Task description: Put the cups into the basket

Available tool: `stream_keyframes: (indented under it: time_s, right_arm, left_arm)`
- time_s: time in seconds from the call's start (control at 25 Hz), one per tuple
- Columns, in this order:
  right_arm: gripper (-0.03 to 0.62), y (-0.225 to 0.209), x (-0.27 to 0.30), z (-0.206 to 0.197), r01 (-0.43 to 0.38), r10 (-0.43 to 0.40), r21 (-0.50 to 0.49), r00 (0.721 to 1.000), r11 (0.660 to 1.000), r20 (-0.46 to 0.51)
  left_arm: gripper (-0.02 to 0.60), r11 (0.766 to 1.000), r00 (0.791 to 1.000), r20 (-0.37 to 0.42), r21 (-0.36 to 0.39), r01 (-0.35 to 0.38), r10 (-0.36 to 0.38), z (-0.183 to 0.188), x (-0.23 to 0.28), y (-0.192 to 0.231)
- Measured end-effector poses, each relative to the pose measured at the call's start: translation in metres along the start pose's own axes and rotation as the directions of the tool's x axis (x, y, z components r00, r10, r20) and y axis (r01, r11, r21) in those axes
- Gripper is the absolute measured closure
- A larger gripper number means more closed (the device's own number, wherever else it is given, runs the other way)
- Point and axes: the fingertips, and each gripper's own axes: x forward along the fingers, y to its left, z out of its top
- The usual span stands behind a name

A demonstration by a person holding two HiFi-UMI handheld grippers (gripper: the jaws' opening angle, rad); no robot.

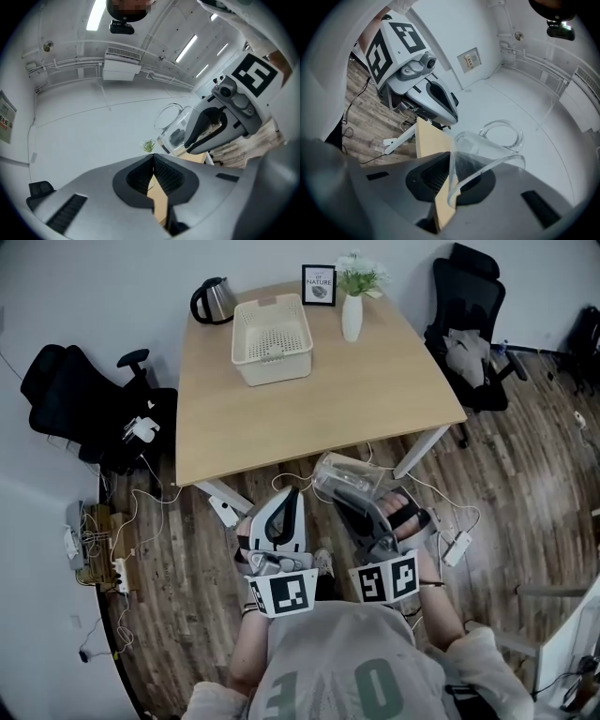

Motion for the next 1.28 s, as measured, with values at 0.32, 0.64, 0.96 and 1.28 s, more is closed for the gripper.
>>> stream_keyframes:
  time_s: [0.32, 0.64, 0.96, 1.28]
  right_arm:
    - [0.572, -0.018, 0.046, -0.013, -0.016, 0.015, -0.014, 0.998, 1.000, -0.066]
    - [0.572, -0.035, 0.071, -0.025, -0.016, 0.014, -0.013, 0.994, 1.000, -0.107]
    - [0.572, -0.042, 0.109, -0.039, -0.043, 0.043, 0.002, 0.997, 0.999, -0.068]
    - [0.572, -0.076, 0.174, -0.061, -0.074, 0.074, -0.023, 0.997, 0.997, 0.002]
  left_arm:
    - [0.572, 0.999, 0.999, 0.040, -0.030, 0.023, -0.021, -0.019, 0.047, 0.025]
    - [0.572, 0.998, 0.999, 0.033, -0.062, 0.024, -0.022, -0.039, 0.068, 0.040]
    - [0.572, 0.998, 1.000, -0.018, -0.058, 0.023, -0.024, -0.058, 0.093, 0.043]
    - [0.572, 0.998, 0.998, -0.052, -0.029, -0.047, 0.045, -0.074, 0.156, 0.076]
